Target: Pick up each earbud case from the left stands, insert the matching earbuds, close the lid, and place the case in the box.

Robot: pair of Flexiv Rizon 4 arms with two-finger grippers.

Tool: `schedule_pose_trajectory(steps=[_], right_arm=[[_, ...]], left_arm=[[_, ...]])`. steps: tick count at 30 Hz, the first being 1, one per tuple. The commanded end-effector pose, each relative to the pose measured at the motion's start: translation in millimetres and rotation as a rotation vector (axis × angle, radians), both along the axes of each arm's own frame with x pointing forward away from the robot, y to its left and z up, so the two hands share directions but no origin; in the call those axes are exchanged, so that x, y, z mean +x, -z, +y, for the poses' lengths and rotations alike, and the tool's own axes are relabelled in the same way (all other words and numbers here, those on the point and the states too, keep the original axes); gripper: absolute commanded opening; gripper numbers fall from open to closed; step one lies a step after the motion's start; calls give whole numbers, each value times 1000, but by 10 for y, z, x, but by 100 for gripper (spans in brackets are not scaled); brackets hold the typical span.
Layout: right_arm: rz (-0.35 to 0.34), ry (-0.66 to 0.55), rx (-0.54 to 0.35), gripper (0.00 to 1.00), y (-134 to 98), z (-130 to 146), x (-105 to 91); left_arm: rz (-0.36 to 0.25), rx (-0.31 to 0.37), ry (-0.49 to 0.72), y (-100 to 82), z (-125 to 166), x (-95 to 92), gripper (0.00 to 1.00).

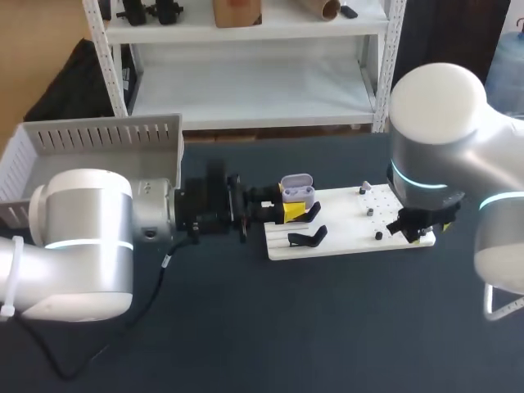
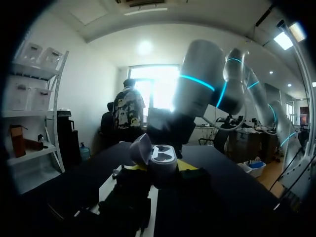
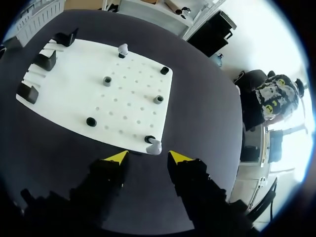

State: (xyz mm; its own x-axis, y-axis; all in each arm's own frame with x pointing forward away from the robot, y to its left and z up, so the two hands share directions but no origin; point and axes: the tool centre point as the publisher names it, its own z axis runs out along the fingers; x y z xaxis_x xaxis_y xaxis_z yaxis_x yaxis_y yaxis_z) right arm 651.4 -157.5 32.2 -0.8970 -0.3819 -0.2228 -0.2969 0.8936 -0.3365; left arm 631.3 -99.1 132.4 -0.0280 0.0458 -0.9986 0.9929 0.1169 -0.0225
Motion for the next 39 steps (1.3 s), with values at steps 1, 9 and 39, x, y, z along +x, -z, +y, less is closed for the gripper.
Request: schedule_pose_trajectory(steps=[1, 9, 39], right_arm=[[2, 8, 5, 49, 4, 13, -7], [2, 44, 28, 47, 1, -28, 25], [50, 34, 102, 40, 79, -81, 51]], left_arm=[[-3, -3, -6, 5, -3, -10, 0], [-3, -3, -6, 5, -3, -10, 0], [-3, -3, -6, 5, -3, -10, 0]])
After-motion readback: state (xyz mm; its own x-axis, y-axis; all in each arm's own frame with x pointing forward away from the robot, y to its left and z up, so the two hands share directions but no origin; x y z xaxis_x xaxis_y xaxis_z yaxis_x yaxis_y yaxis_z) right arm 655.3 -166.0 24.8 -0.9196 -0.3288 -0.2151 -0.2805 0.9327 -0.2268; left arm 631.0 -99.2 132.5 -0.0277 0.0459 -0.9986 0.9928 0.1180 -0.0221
